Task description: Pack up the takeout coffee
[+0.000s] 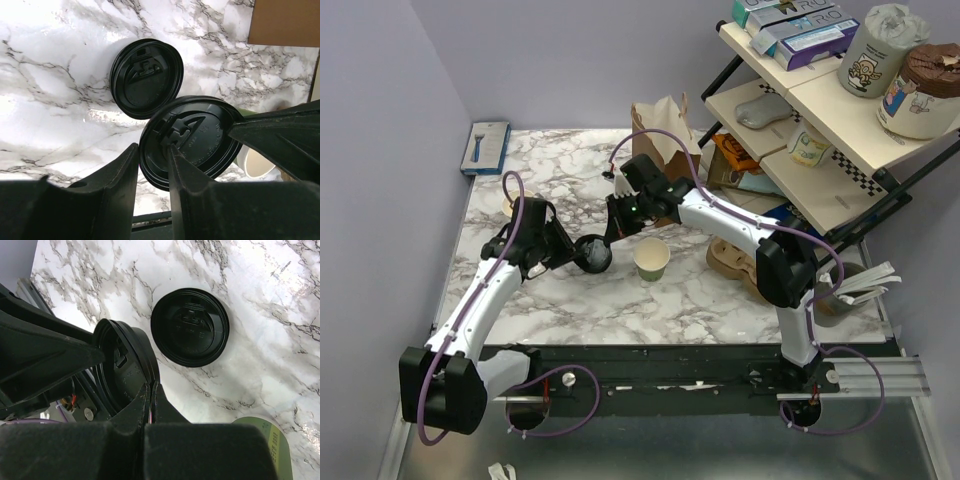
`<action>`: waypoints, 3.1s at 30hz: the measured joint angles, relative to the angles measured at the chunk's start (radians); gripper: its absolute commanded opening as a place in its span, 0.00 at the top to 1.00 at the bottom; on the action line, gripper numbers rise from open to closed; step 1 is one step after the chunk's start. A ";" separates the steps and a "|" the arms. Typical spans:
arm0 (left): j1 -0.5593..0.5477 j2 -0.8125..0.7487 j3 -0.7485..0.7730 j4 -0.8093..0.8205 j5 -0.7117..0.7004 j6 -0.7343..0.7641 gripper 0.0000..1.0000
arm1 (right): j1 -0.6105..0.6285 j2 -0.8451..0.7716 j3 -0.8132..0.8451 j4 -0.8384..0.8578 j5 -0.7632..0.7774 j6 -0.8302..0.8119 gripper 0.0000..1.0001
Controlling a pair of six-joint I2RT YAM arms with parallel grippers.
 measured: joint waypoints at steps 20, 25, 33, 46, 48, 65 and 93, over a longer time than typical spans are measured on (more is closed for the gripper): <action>-0.002 -0.033 0.013 -0.039 0.018 0.040 1.00 | -0.003 -0.002 0.003 -0.015 -0.077 -0.016 0.82; -0.002 -0.018 0.036 -0.076 0.034 0.037 1.00 | -0.001 -0.003 0.013 -0.014 -0.107 -0.061 0.41; -0.002 0.047 0.147 -0.132 0.123 0.058 1.00 | 0.007 -0.178 -0.078 0.032 -0.077 -0.264 0.23; 0.002 0.090 0.160 -0.224 0.388 0.109 1.00 | 0.007 -0.568 -0.361 0.219 -0.124 -0.664 0.15; 0.002 0.090 0.160 -0.228 0.455 0.103 1.00 | 0.008 -0.631 -0.443 0.221 -0.196 -0.784 0.13; 0.002 0.047 0.159 -0.322 0.645 0.084 1.00 | 0.016 -0.686 -0.472 0.047 -0.443 -1.273 0.16; 0.008 0.092 0.179 -0.395 0.610 0.073 1.00 | 0.035 -0.589 -0.386 0.147 -0.311 -0.700 0.16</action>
